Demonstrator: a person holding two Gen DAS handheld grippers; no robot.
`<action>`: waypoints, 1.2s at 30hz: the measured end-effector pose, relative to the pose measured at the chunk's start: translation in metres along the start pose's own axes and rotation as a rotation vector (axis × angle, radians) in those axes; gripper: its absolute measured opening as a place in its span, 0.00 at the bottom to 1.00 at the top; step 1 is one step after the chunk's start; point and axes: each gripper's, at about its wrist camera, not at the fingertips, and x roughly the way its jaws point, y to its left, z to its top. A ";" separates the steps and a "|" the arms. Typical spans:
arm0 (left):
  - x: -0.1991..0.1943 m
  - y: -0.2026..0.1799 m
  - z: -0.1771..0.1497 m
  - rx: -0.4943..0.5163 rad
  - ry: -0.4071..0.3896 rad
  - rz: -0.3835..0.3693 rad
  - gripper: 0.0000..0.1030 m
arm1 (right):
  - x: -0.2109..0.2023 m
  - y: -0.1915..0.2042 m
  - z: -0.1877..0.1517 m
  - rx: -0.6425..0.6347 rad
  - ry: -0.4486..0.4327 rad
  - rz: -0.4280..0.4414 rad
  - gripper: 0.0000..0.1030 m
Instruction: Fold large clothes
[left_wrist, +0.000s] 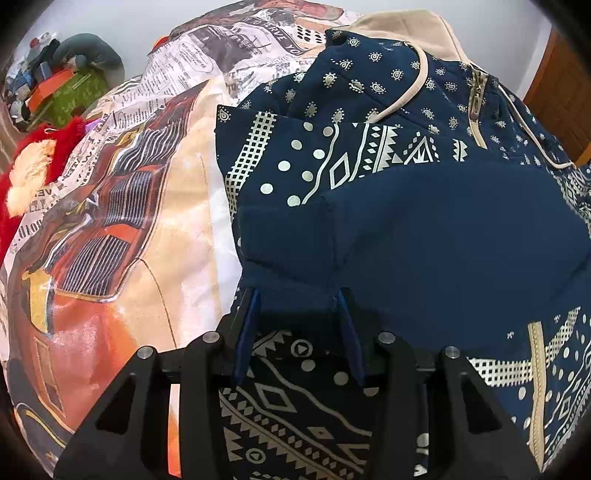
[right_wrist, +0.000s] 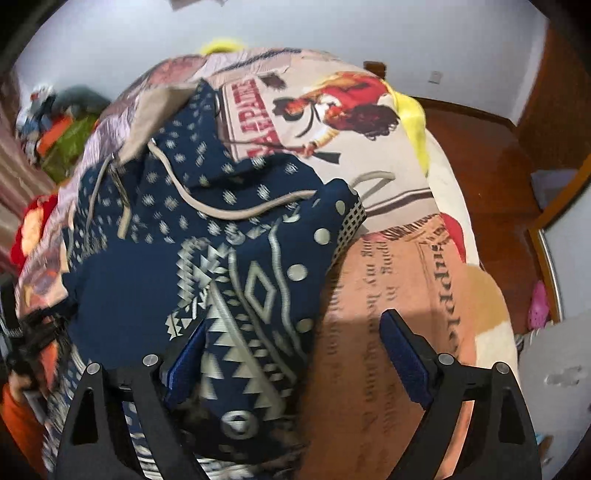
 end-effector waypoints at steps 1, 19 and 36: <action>0.000 0.001 -0.001 0.003 -0.001 0.001 0.44 | -0.003 -0.001 -0.003 -0.018 0.002 -0.009 0.88; -0.011 0.016 0.000 -0.003 -0.006 0.046 0.49 | -0.060 -0.036 -0.030 -0.010 -0.070 -0.139 0.91; -0.079 0.024 0.076 -0.008 -0.134 -0.029 0.57 | -0.067 0.028 0.043 -0.058 -0.157 0.071 0.91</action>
